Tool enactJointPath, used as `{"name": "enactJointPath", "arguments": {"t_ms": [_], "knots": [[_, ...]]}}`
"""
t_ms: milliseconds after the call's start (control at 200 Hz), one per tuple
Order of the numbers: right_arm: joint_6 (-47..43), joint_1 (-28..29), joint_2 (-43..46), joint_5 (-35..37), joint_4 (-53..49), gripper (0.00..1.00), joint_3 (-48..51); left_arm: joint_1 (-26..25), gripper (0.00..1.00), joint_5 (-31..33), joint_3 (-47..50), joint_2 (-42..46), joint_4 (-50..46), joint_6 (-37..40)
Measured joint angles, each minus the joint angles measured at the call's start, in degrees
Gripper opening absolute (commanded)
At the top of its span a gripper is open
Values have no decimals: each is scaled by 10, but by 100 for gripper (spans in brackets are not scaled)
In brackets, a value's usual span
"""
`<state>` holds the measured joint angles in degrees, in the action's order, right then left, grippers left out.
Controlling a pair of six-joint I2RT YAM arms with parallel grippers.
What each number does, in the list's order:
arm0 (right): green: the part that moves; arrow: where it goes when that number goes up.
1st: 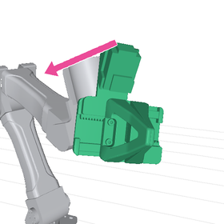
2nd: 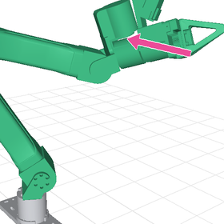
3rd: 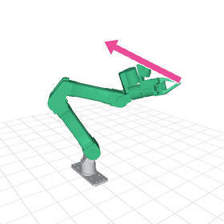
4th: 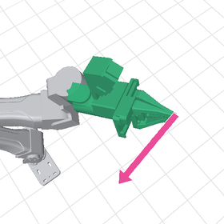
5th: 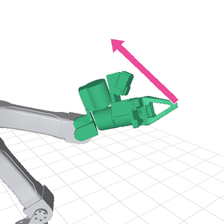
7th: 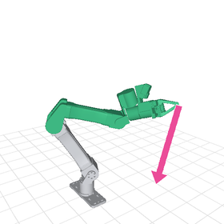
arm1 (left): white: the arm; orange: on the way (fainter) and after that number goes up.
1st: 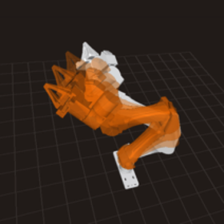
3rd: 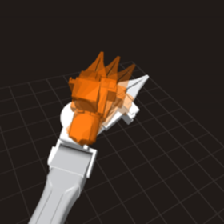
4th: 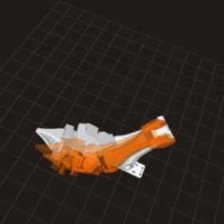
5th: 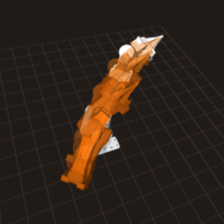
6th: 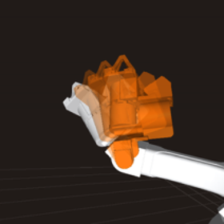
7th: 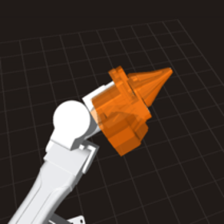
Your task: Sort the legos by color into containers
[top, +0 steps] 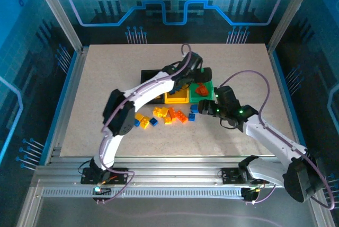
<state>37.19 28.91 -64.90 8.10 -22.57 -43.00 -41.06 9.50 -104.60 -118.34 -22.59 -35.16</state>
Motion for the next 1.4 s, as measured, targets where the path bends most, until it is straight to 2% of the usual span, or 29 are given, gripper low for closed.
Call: {"name": "enactJointPath", "arguments": {"t_ms": [110,245,385,530,730,916,1051,1401], "knots": [[18,34,-34,8,16,80,0,0,99,-4,158,149,52,-17],[49,81,-90,37,35,73,-1,1,99,-3,340,320,103,-40],[94,111,-161,73,38,64,-16,-1,99,-3,495,440,107,-69],[131,116,-213,98,42,62,-35,-14,99,4,598,539,73,-90],[156,117,-256,112,48,63,-59,-20,99,23,672,680,36,-116],[164,117,-292,113,45,62,-85,-20,99,33,707,718,17,-130],[170,117,-310,113,33,57,-92,-20,99,38,714,714,9,-130],[170,115,-311,116,11,33,-92,-20,99,50,714,711,3,-130]]}}
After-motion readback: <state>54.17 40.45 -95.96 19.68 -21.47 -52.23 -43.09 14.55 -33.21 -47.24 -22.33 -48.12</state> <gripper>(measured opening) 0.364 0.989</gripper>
